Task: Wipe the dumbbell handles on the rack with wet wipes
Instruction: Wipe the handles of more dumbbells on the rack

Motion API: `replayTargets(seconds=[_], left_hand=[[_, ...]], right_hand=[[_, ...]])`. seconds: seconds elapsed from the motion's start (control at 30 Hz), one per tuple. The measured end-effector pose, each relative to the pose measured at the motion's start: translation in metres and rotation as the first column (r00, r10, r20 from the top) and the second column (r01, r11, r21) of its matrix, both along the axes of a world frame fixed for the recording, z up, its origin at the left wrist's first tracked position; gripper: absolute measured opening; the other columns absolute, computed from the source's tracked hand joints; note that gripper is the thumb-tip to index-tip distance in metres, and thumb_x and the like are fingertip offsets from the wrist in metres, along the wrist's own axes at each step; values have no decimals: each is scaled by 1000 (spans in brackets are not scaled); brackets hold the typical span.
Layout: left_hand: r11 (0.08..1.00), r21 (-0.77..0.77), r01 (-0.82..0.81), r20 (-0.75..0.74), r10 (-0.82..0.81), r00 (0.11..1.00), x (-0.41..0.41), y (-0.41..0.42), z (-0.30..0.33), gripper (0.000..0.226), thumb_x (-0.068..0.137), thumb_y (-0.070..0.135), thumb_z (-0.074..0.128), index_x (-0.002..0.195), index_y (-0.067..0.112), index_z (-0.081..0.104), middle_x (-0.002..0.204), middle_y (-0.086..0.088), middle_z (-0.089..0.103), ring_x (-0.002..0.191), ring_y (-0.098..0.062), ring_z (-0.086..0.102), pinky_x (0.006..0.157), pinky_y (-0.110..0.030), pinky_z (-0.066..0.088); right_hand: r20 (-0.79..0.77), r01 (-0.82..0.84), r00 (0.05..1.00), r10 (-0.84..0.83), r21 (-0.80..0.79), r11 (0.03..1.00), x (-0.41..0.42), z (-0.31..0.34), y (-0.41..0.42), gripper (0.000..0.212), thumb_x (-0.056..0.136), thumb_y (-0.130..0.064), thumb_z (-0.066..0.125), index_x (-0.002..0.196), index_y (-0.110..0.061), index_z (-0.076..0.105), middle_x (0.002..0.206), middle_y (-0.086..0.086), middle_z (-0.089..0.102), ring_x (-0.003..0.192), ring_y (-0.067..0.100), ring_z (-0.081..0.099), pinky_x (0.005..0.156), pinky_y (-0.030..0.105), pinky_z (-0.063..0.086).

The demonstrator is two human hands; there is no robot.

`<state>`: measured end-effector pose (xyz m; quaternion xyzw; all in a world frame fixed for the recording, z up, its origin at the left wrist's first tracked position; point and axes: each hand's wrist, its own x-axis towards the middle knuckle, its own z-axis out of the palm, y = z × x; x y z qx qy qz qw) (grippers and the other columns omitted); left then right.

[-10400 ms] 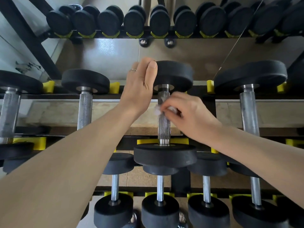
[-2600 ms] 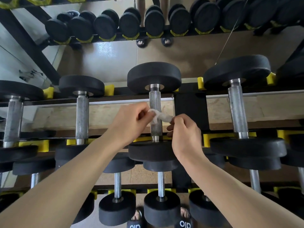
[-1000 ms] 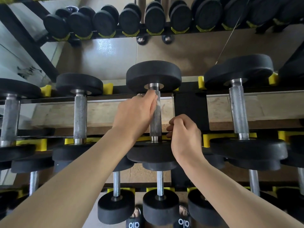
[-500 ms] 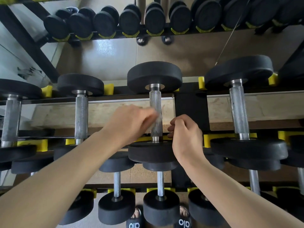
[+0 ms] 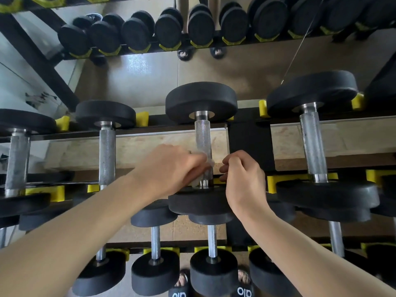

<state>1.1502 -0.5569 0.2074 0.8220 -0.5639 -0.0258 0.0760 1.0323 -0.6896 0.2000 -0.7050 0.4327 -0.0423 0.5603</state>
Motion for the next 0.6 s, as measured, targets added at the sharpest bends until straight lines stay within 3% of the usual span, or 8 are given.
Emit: replayTargets(seconds=[0.07,0.17,0.23,0.27,0.37,0.43,0.53,0.6], left_hand=[[1000,-1,10,26,-10,1000,5,-4,1,39,103,44,34,79,24,57,59,3,59,48,-24,56,51,-26,30],[964,-95,-250,-26,249,968,17,-23,1,39,104,45,34,82,22,57,61,4,57,55,-23,59,51,-32,43],[928,-157,-338,-58,333,941,18,-26,-4,35,104,43,40,78,22,52,62,4,56,57,-24,58,51,-33,43],[939,-144,-312,-98,301,949,14,-21,-6,37,104,45,39,77,23,52,62,5,56,57,-22,58,51,-33,43],[1000,-7,-30,-97,29,995,-7,-3,-3,39,103,48,33,78,27,54,58,8,54,52,-20,57,49,-28,36],[998,53,16,-72,-13,997,4,2,3,34,104,41,38,80,25,58,55,12,46,49,-16,54,50,-26,33],[942,-126,-312,-140,295,945,27,-14,9,27,104,28,50,79,22,59,56,8,53,50,-16,54,51,-33,44],[863,-185,-470,-150,448,881,26,-31,5,33,106,36,43,76,24,51,60,4,55,56,-21,57,53,-36,47]], right_hand=[[7,7,1000,-7,1,1000,0,0,0,30,99,-20,37,83,-21,62,79,4,67,79,26,65,56,30,46],[6,9,1000,-9,-2,1000,1,0,0,30,100,-20,37,83,-22,62,78,4,67,76,24,65,56,29,46],[9,10,1000,-10,-5,1000,1,-1,0,30,100,-20,37,83,-22,62,78,4,67,73,21,64,56,28,45],[7,7,1000,-7,-5,1000,1,-1,0,30,99,-20,37,83,-22,62,78,4,67,73,21,63,56,29,45],[-2,2,1000,-2,-10,1000,1,0,0,30,99,-21,36,83,-22,61,79,3,67,75,22,64,59,31,46],[-4,7,1000,-7,-5,1000,0,0,0,30,99,-21,36,83,-22,62,78,2,67,76,23,64,58,31,46],[2,6,1000,-6,-3,1000,0,0,-1,31,101,-20,36,84,-22,61,77,2,67,73,20,64,55,28,45],[9,6,1000,-6,-11,1000,0,-2,-1,31,101,-20,36,85,-23,61,78,2,66,72,16,63,56,26,46]])
